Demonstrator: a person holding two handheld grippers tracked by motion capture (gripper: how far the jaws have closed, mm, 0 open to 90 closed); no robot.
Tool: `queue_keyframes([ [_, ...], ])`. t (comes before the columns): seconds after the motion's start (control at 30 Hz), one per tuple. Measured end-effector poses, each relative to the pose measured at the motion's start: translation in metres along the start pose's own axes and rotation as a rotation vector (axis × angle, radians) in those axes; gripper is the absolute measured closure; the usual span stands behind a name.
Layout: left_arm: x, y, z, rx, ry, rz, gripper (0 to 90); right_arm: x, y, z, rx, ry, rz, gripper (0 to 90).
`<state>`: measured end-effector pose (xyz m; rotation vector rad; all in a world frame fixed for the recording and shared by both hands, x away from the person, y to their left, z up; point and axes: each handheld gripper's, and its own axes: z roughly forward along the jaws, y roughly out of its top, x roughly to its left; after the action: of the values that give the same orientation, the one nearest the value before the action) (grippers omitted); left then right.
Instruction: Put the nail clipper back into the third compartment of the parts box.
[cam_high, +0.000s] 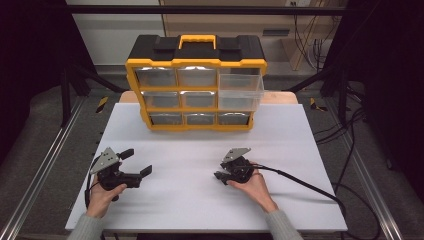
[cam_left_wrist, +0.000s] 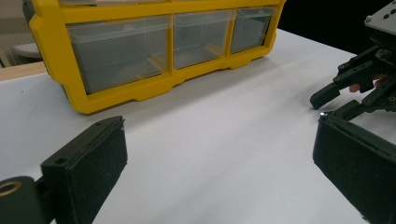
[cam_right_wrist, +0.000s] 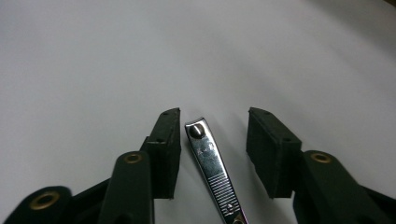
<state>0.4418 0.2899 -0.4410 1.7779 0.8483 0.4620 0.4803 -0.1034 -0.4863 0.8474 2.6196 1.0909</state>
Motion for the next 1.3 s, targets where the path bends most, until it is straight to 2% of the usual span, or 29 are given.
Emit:
queue_keyframes([
  [0.23,0.0000,-0.0001,0.0002,0.002,0.000,0.000,2.9,-0.0001,0.0000,-0.0004,0.005,0.013,-0.008,66.3],
  [0.47,0.0000,-0.0002,0.0004,0.003,0.000,0.000,3.0,0.0008,-0.0001,-0.0005,0.006,0.016,-0.012,72.1],
  [0.8,-0.0001,-0.0003,0.0007,0.005,-0.001,0.001,3.0,0.0005,-0.0002,-0.0001,0.001,0.024,-0.026,75.6],
  [1.3,-0.0001,-0.0006,0.0010,0.010,-0.001,0.003,3.1,-0.0003,0.0006,-0.0011,0.008,0.044,-0.014,78.9],
])
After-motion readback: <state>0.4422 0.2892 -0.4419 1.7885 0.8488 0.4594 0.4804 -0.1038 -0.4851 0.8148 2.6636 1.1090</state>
